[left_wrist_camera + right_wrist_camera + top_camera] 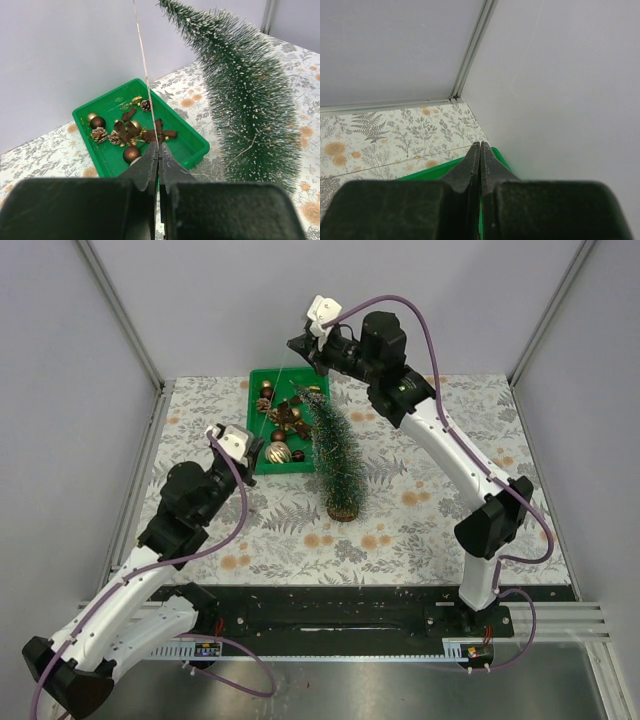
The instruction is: Decorate the small christmas tree
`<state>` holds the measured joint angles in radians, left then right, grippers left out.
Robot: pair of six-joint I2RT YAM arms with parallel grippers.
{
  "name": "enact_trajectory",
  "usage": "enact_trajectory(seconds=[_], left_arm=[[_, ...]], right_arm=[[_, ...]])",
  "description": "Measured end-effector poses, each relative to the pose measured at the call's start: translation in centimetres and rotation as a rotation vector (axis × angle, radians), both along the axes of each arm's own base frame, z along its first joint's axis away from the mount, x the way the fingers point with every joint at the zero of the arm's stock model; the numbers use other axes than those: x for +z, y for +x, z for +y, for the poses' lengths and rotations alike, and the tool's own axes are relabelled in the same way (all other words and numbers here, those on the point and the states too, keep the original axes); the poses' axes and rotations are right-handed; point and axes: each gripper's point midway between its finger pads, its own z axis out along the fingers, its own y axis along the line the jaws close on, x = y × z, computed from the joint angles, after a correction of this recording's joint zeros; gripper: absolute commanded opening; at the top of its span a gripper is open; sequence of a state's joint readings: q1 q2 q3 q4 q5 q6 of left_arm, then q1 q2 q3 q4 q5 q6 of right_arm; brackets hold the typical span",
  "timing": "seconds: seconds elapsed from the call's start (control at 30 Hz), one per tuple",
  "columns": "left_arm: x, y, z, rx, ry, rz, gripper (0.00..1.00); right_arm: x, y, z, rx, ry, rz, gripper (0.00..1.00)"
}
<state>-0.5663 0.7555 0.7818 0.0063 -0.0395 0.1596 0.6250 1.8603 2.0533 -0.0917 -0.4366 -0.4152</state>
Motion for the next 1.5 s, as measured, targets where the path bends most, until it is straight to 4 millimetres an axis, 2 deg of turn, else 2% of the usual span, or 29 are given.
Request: enact_trajectory(seconds=[0.17,0.3,0.4,0.53,0.63,0.73,0.87,1.07,1.27,1.33,1.4,1.5], left_arm=[[-0.8,1.3,-0.1,0.027,0.016,-0.02,0.07],[-2.8,2.4,-0.2,0.056,0.051,0.0,0.17],[-4.7,3.3,-0.2,0.073,0.086,0.041,0.21],[-6.5,4.1,-0.6,0.08,0.12,0.084,0.26],[-7.5,4.6,-0.9,0.079,0.136,0.104,0.3],[-8.0,4.9,-1.1,0.074,0.145,0.116,0.33],[-8.0,4.6,-1.8,0.04,0.139,0.118,0.39],[-7.2,2.7,-3.8,-0.092,0.105,0.114,0.47],[-6.4,0.4,-6.4,-0.244,0.046,0.12,0.54],[-5.9,0.0,-7.0,-0.275,0.025,0.112,0.6],[-5.2,-0.4,-7.6,-0.305,0.003,0.095,0.67],[-4.1,-0.8,-8.4,-0.34,-0.039,0.068,0.68]], right_arm=[[-0.6,1.7,0.7,-0.027,-0.003,-0.012,0.0],[-1.4,4.1,0.0,-0.107,0.002,-0.012,0.0],[-1.4,6.9,-2.8,-0.204,0.037,0.011,0.0],[-1.2,10.8,-8.6,-0.354,0.098,0.021,0.0],[-3.2,12.5,-12.5,-0.448,0.112,0.062,0.0],[-6.4,12.8,-15.2,-0.512,0.104,0.126,0.0],[-9.1,11.9,-17.0,-0.56,0.093,0.175,0.0],[-9.4,8.6,-19.2,-0.603,0.112,0.182,0.0],[-8.2,4.1,-21.3,-0.63,0.177,0.18,0.0],[-8.3,2.4,-21.9,-0.633,0.202,0.193,0.0],[-9.0,0.7,-22.3,-0.629,0.217,0.217,0.0],[-10.9,-2.2,-22.3,-0.621,0.211,0.285,0.0]])
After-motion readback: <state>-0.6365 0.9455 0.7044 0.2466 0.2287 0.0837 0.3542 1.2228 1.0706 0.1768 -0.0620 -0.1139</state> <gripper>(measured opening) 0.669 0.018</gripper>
